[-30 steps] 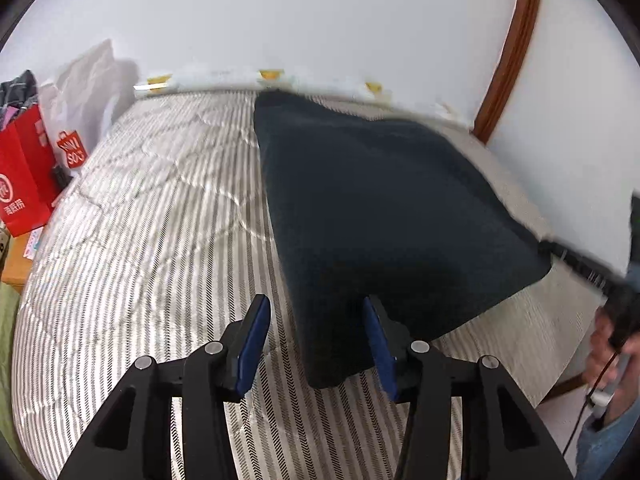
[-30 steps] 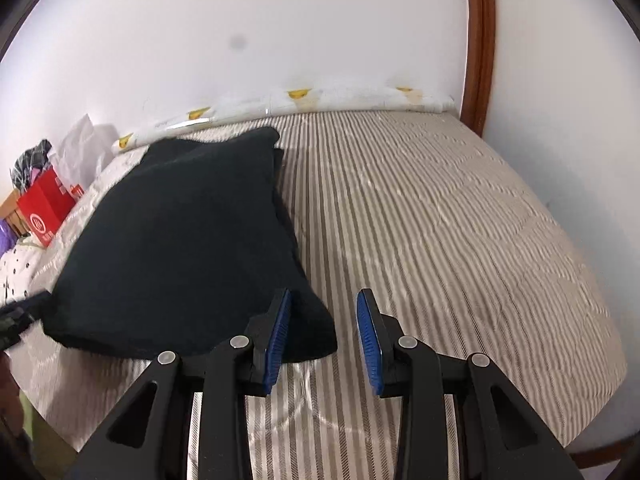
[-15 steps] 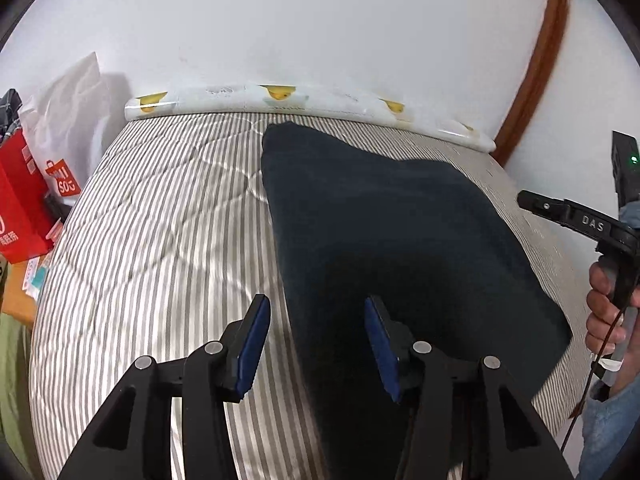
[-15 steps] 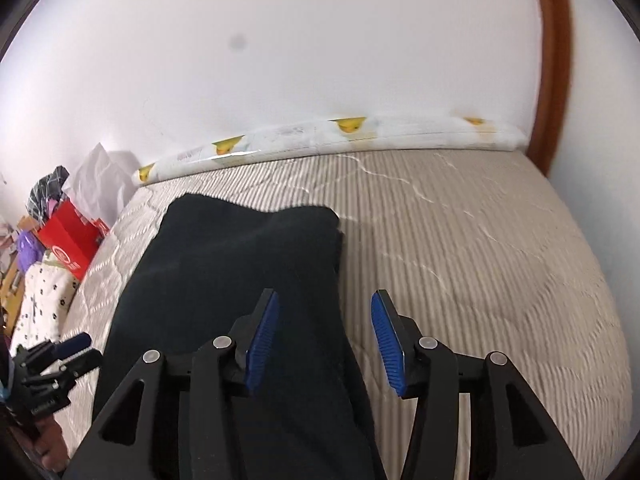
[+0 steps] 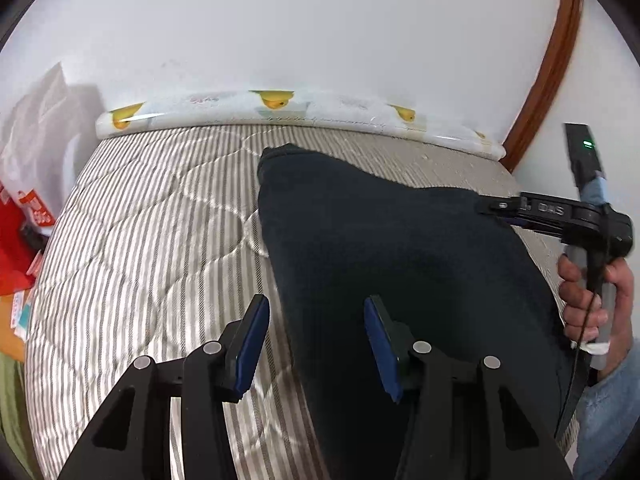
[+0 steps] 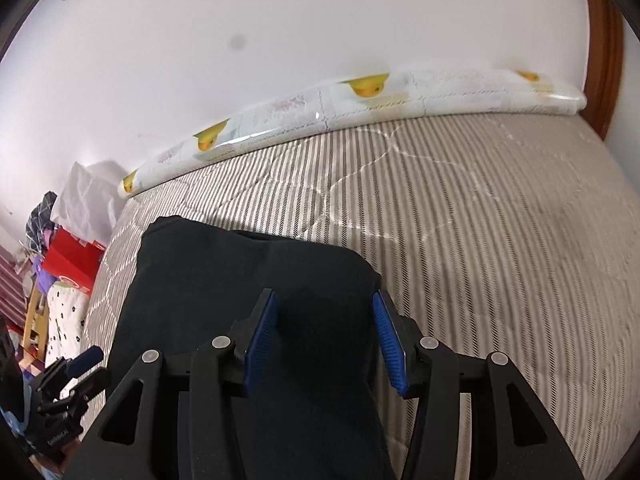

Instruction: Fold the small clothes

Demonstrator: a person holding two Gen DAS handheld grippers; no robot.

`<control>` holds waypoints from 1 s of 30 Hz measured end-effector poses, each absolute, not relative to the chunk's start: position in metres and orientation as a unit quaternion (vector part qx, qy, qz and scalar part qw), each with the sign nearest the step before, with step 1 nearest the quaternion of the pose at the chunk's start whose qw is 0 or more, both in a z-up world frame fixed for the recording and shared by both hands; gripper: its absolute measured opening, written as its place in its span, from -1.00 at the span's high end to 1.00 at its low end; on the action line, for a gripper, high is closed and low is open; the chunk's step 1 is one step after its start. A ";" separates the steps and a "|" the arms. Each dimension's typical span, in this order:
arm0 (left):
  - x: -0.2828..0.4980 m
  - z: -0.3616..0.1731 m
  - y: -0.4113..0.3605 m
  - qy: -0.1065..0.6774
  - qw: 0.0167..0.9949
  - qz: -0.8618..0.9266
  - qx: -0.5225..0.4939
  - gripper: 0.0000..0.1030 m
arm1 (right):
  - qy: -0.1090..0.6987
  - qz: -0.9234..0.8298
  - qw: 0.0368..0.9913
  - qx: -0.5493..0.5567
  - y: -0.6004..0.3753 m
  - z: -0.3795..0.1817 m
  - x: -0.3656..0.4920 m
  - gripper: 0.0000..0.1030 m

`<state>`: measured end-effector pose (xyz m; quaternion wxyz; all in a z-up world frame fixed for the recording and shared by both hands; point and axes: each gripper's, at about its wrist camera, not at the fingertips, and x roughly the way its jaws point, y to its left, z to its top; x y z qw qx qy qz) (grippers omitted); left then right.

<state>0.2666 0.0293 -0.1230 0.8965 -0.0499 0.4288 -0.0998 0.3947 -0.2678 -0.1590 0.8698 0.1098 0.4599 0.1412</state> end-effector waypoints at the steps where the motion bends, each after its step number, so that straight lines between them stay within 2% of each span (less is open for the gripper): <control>1: 0.268 -0.124 0.029 0.424 0.898 -0.105 -0.049 0.09 | 0.466 0.139 0.866 0.117 -0.267 -0.163 0.401 0.05; 2: 0.269 -0.124 0.030 0.424 0.898 -0.107 -0.048 0.09 | 0.470 0.138 0.863 0.123 -0.267 -0.165 0.406 0.06; 3: 0.270 -0.126 0.031 0.426 0.897 -0.110 -0.051 0.09 | 0.473 0.139 0.861 0.128 -0.267 -0.167 0.410 0.26; 4: 0.271 -0.127 0.032 0.426 0.896 -0.113 -0.055 0.09 | 0.469 0.142 0.862 0.130 -0.267 -0.167 0.412 0.74; 7: 0.272 -0.129 0.034 0.429 0.894 -0.116 -0.059 0.09 | 0.419 0.172 0.882 0.129 -0.272 -0.154 0.405 0.82; 12: 0.270 -0.128 0.032 0.434 0.892 -0.112 -0.053 0.09 | 0.426 0.152 0.880 0.147 -0.287 -0.163 0.411 0.80; 15: 0.266 -0.127 0.030 0.437 0.892 -0.104 -0.048 0.09 | 0.437 0.131 0.880 0.135 -0.286 -0.164 0.406 0.61; 18: 0.259 -0.125 0.031 0.435 0.894 -0.094 -0.049 0.09 | 0.416 0.121 0.894 0.112 -0.287 -0.149 0.385 0.54; 21: 0.251 -0.125 0.031 0.436 0.894 -0.090 -0.051 0.09 | 0.400 0.128 0.905 0.073 -0.283 -0.138 0.352 0.38; 30: 0.223 -0.125 0.025 0.443 0.892 -0.072 -0.052 0.09 | 0.399 0.117 0.909 -0.005 -0.276 -0.160 0.266 0.37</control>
